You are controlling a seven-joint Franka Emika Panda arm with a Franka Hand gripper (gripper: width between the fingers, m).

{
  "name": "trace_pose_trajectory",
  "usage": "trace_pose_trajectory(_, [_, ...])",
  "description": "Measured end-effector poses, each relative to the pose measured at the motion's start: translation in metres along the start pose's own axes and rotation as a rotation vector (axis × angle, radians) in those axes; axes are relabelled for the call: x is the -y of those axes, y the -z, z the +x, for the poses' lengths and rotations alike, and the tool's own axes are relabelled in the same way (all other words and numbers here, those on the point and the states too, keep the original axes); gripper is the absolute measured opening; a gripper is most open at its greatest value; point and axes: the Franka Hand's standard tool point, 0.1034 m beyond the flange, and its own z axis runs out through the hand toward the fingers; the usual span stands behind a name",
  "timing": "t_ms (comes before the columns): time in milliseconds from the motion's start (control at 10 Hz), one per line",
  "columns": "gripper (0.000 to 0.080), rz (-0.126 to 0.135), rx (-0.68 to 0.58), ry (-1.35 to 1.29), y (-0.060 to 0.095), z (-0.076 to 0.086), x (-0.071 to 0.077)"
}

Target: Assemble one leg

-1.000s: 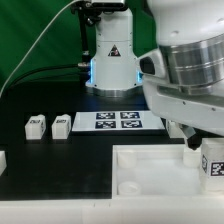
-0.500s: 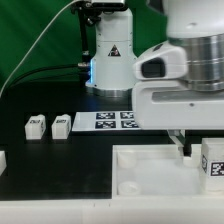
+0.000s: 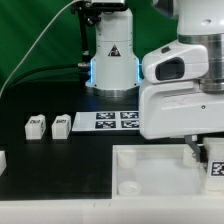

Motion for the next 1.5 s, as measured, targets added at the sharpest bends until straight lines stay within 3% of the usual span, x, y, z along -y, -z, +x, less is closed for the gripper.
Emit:
trace_pose_trajectory(100, [0.0301,-0.006,0.0,-0.103,-0.001,0.001,-0.005])
trace_pose_trajectory(500, [0.0299,0.01,-0.004,-0.612,-0.002,0.001,-0.006])
trace_pose_trajectory(600, [0.0299,0.029,0.002,-0.85,-0.002,0.002,-0.007])
trace_pose_trajectory(800, [0.03,0.105,0.027,-1.16,-0.003,0.003,-0.013])
trace_pose_trajectory(900, [0.03,0.127,0.047,-1.278,-0.003,0.003,-0.012])
trace_pose_trajectory(1100, [0.03,0.126,0.049,-1.268,-0.004,0.002,-0.01])
trace_pose_trajectory(1200, [0.0371,0.123,0.046,-1.207,-0.005,0.001,-0.009])
trace_pose_trajectory(1300, [0.0507,0.107,0.056,-1.105,-0.007,-0.004,-0.007])
trace_pose_trajectory(1400, [0.0507,0.061,0.079,-0.91,-0.007,-0.011,-0.004])
trace_pose_trajectory(1500, [0.0616,0.024,0.086,-0.74,-0.005,-0.014,0.001])
